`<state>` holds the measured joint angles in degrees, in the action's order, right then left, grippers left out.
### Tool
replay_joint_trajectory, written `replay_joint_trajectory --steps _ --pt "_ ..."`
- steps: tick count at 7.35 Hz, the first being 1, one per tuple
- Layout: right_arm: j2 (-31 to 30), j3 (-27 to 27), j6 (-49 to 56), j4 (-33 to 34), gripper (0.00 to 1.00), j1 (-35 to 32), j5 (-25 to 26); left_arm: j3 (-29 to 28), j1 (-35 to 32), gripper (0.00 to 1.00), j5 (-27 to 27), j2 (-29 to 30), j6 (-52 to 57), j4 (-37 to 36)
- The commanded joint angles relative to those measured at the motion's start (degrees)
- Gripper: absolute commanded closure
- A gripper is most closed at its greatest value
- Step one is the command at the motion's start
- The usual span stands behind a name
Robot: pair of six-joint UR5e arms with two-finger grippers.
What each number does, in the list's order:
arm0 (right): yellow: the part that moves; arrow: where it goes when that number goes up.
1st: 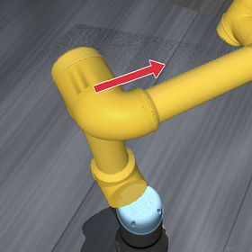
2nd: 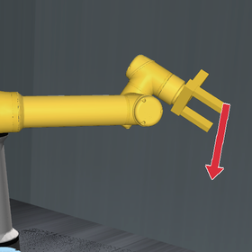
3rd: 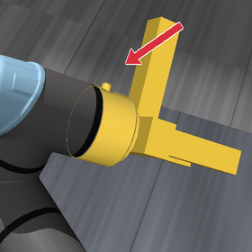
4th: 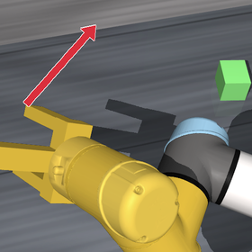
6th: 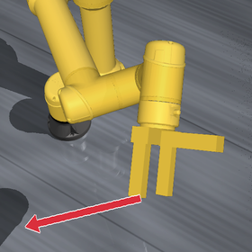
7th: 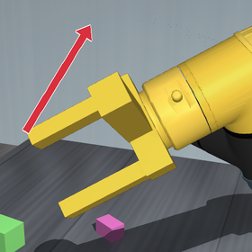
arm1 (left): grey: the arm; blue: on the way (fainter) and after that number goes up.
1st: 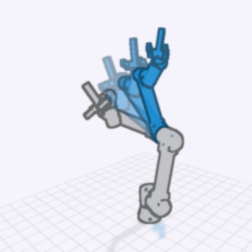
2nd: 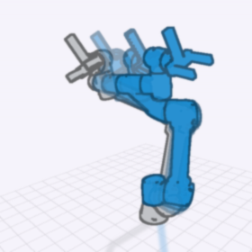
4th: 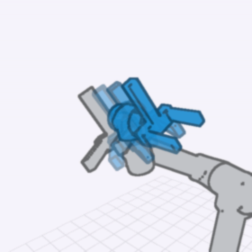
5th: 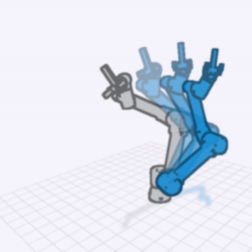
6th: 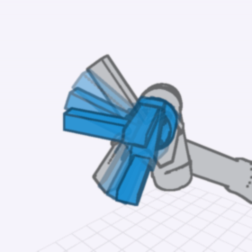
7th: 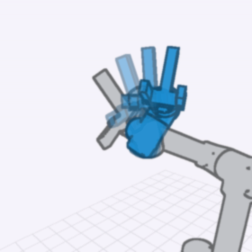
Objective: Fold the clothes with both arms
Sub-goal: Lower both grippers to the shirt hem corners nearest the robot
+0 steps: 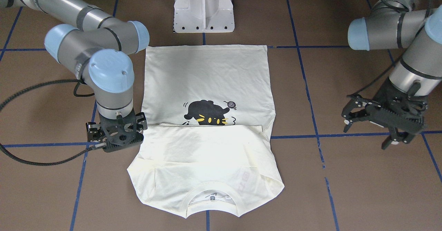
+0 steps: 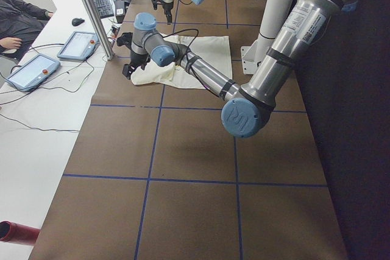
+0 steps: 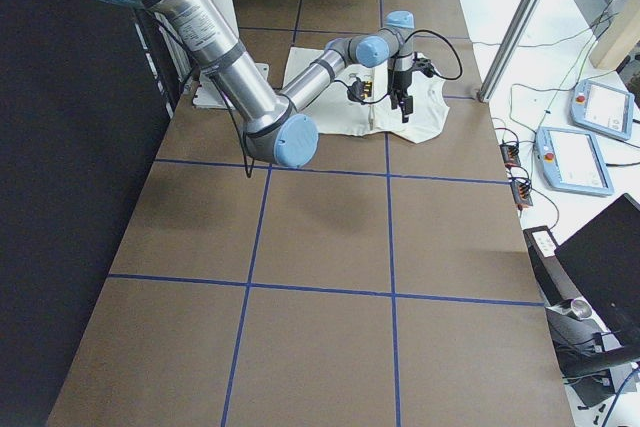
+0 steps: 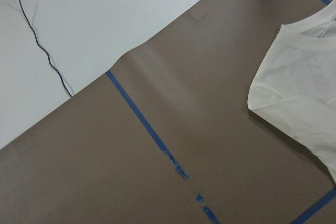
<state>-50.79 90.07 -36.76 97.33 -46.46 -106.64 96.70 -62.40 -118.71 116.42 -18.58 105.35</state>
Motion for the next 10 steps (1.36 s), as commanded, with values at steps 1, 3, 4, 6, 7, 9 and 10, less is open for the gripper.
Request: replay_joint_trajectory --steps 1,3,4,6,7,9,10 --pt "-11.82 18.39 -17.56 -4.76 0.0 2.58 -2.26 11.01 6.56 0.0 0.5 -9.5 -19.82 5.61" --pt "-18.26 28.46 -31.91 -8.01 0.0 7.94 -1.65 14.3 14.98 0.01 6.88 -16.55 -37.75 17.47" --pt "-20.9 29.89 -40.07 -13.08 0.0 12.05 1.49 17.01 20.77 0.04 11.61 -18.23 -45.5 18.13" --pt "-28.37 33.4 -51.88 -19.54 0.0 24.87 15.78 22.37 34.12 0.13 22.14 -22.36 -60.01 18.13" --pt "-32.05 35.6 -57.15 -20.77 0.02 29.71 19.67 22.48 41.85 0.2 28.64 -22.9 -68.09 17.96" --pt "-37.69 35.88 -60.88 -28.49 0.02 36.5 27.59 22.48 52.69 0.33 36.77 -25.01 -77.8 17.52" --pt "-37.8 35.88 -61.94 -28.51 0.02 37.31 28.93 22.22 56.13 0.37 38.97 -25.71 -80.27 16.56"
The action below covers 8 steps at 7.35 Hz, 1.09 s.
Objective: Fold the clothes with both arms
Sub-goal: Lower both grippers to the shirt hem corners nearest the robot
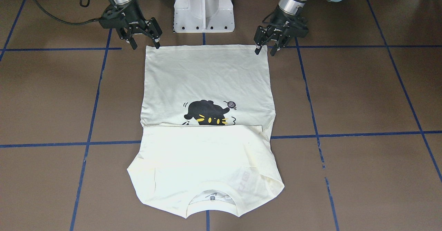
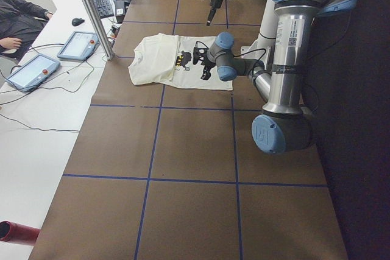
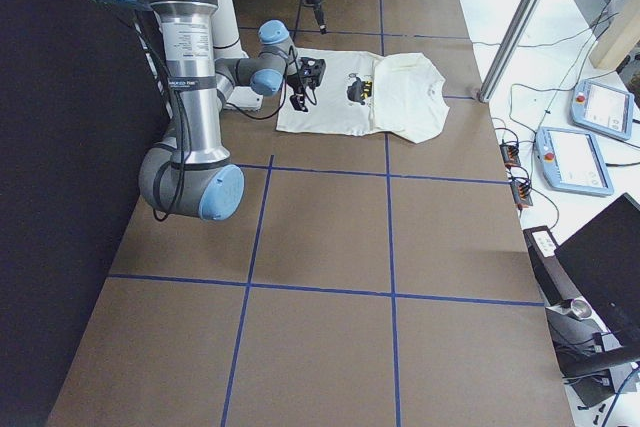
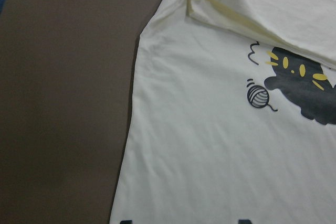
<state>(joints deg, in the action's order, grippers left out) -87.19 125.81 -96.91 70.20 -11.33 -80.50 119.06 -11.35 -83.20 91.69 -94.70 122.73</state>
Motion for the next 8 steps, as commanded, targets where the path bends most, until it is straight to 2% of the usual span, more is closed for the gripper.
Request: replay_joint_trajectory --steps 1,8 --pt "-1.49 0.14 -1.79 -1.38 0.01 2.28 2.89 -0.05 6.06 0.38 4.09 -0.81 -4.7 -3.52" --pt "-1.58 0.14 -1.88 -1.29 0.0 2.98 3.51 -0.93 6.6 0.42 4.01 -0.64 -4.26 -7.76"
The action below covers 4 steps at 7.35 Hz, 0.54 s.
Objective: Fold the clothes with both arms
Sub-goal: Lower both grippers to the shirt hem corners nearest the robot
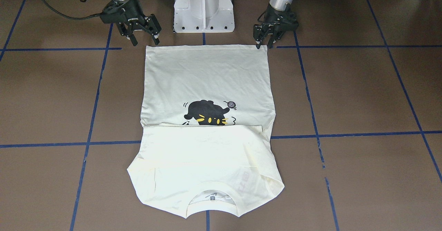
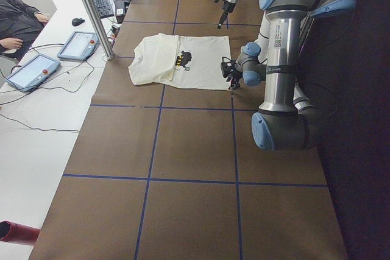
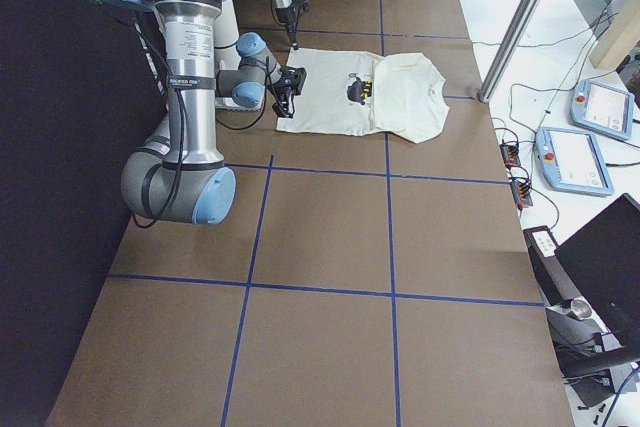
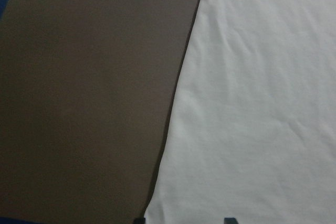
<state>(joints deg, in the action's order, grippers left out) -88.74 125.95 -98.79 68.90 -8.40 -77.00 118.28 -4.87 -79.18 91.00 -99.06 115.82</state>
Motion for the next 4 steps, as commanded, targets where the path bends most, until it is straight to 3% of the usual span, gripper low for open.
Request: replay_joint_trajectory --steps 1,4 --pt "-0.03 0.0 0.0 0.01 0.0 -0.04 0.0 -0.25 0.3 0.43 -0.1 0.23 0.27 -1.9" --pt "-0.47 0.0 0.09 0.01 0.0 -0.04 0.0 -0.25 1.17 0.52 -0.1 0.23 0.36 -1.91"
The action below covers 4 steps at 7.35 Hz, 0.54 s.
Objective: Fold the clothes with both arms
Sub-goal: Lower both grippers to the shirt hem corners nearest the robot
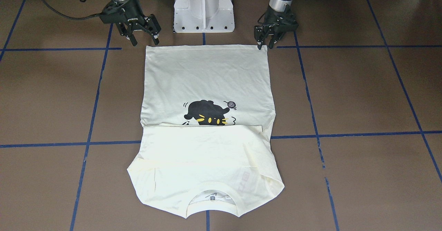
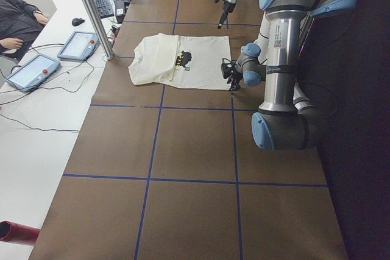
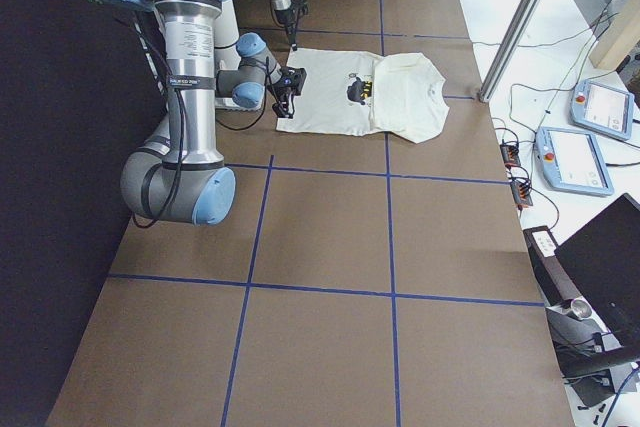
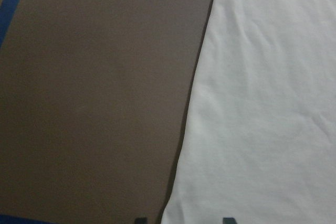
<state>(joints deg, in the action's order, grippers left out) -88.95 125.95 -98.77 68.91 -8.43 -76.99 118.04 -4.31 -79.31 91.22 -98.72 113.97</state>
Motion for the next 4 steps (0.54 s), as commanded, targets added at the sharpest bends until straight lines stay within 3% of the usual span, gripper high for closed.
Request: replay_joint_trajectory --steps 1,2,4 --pt "-0.26 0.0 0.07 0.0 0.0 0.0 0.0 -0.27 0.8 0.53 -0.06 0.1 0.02 -0.06" --pt "-0.26 0.0 0.07 0.0 0.0 0.0 0.0 -0.27 0.8 0.62 -0.06 0.1 0.02 -0.06" --pt "-0.26 0.0 -0.02 0.0 0.0 0.0 0.0 -0.27 0.89 0.71 -0.06 0.1 0.02 -0.06"
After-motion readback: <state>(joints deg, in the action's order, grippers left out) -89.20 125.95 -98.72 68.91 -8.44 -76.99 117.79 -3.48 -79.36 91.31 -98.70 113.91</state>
